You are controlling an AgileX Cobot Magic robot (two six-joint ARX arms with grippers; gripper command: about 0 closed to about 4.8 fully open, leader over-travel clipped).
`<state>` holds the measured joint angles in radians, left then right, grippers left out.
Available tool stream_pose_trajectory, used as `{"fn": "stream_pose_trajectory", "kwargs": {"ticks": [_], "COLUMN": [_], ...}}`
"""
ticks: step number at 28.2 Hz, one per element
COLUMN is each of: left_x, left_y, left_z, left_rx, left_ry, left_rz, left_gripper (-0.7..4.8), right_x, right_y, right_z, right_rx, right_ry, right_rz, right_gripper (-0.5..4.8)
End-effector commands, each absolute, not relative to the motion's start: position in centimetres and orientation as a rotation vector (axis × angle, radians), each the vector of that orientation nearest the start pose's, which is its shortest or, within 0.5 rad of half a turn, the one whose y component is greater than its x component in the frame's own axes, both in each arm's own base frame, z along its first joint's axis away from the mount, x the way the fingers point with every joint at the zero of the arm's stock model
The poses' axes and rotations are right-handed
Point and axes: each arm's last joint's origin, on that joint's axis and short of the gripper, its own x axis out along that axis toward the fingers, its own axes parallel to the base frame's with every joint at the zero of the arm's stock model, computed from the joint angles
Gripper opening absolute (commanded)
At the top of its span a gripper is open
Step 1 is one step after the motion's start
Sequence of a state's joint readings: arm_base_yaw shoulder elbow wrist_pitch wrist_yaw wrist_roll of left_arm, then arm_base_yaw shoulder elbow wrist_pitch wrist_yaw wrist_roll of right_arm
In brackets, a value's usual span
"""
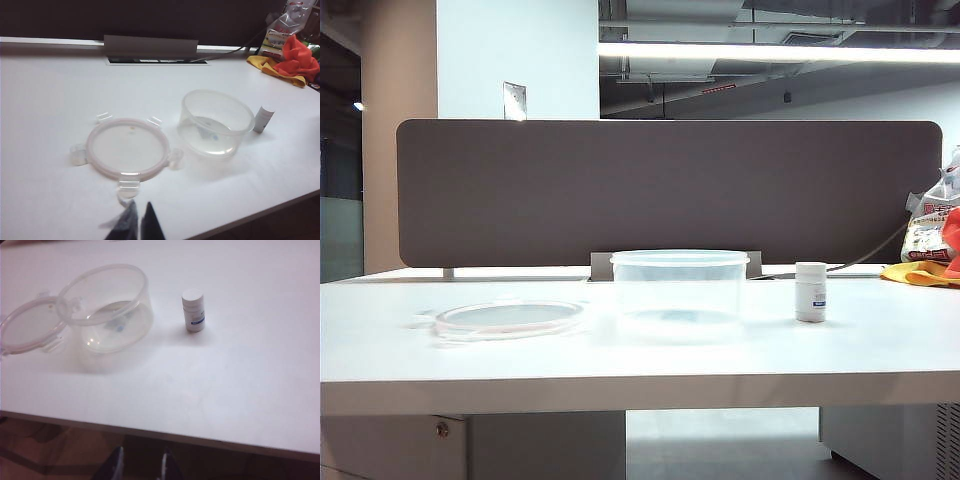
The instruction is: Remove the lid of the round box, pick up the small white medicine bottle inside, and place it on the table.
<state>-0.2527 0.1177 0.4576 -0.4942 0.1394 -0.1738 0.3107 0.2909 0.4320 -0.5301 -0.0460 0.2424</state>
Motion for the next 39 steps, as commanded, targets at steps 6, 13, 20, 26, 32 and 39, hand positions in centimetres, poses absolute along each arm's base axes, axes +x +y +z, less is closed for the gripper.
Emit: {"fn": "stream_pose_trajectory", "kwargs": {"ticks": [6,13,20,26,32,39], "left_x": [6.1,5.8,7.8,9.2,9.7,9.7], "left_y": [-2.0,-1.3,-0.3,-0.4,-0.3,-0.4], "left_z": [25.9,25.5,21.6,18.4,16.5,16.4], "left_rx": [-0.162,0.005,-0.042,-0.063,-0.072,-0.086], "left_ry": [0.180,0.131,0.019,0.000,0.009,0.016], "left_rz": [-0.382,-0.278,-0.147,-0.147,-0.142,-0.147], "left_gripper": [0.22,0.21,0.21,0.21,0.21,0.21], "right_x": [8.1,8.0,8.0,7.8,7.8,7.8], "right_y": [2.7,2.7,2.7,2.6,2.6,2.6], "right_z": [24.1,24.2,24.2,24.2,24.2,24.2], "right_rx": [0.188,0.190,0.189,0.190,0.190,0.190], "right_ry": [0.379,0.370,0.370,0.361,0.360,0.360], "right_rz": [0.308,0.309,0.303,0.303,0.303,0.303], "right_gripper": [1.03,1.03,1.03,1.03,1.03,1.03]}}
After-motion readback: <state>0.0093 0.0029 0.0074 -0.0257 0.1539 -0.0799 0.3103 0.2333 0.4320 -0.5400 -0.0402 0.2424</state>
